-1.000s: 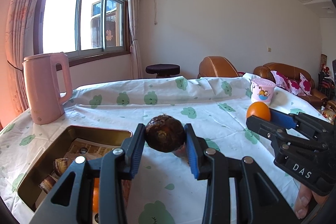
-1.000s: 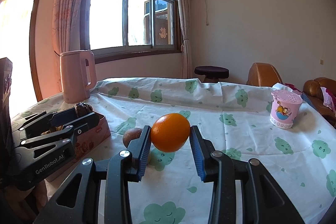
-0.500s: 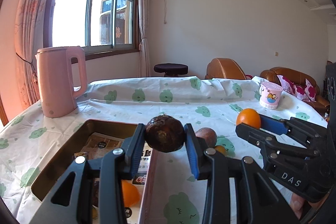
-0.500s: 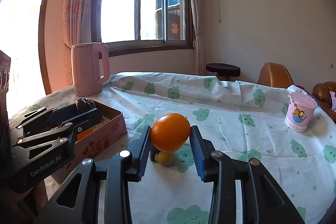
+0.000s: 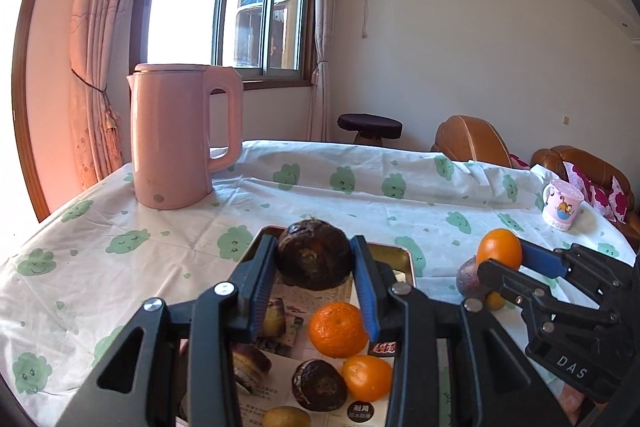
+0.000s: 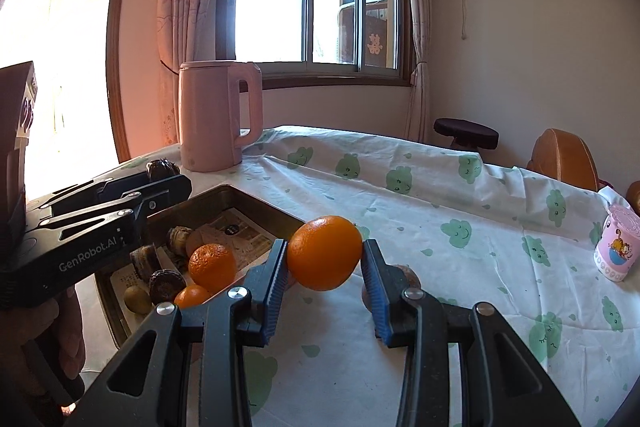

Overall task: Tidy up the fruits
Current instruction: 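Lower the dark fruit and orange into the tin and open both grippers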

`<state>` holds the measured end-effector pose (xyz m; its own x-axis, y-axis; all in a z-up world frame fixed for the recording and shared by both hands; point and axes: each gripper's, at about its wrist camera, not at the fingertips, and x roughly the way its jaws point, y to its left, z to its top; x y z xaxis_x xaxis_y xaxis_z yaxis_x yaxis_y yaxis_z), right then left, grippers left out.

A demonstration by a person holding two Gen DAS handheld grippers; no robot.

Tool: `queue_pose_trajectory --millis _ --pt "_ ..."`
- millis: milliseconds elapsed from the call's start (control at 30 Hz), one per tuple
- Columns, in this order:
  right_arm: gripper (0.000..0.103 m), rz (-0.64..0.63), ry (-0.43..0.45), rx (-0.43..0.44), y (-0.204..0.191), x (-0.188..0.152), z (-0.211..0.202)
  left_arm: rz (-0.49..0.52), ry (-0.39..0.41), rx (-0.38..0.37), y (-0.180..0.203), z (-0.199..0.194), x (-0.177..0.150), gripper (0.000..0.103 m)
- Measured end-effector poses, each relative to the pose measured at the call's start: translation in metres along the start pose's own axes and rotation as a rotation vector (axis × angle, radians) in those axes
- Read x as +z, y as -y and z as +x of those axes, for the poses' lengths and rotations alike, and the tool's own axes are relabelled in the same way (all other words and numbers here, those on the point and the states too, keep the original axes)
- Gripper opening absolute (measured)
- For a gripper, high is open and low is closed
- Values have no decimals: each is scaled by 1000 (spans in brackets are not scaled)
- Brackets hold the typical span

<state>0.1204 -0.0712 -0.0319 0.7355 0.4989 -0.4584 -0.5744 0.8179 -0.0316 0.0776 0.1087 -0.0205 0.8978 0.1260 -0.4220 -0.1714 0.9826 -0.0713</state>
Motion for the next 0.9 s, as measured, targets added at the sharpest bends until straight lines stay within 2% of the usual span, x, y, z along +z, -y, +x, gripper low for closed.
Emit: queue_pose_trajectory --millis 333,900 --pt "39 -39 -33 62 -28 13 29 21 -95 10 -17 23 8 39" --pt "40 -42 -114 73 -42 15 75 39 -198 22 -26 52 10 39"
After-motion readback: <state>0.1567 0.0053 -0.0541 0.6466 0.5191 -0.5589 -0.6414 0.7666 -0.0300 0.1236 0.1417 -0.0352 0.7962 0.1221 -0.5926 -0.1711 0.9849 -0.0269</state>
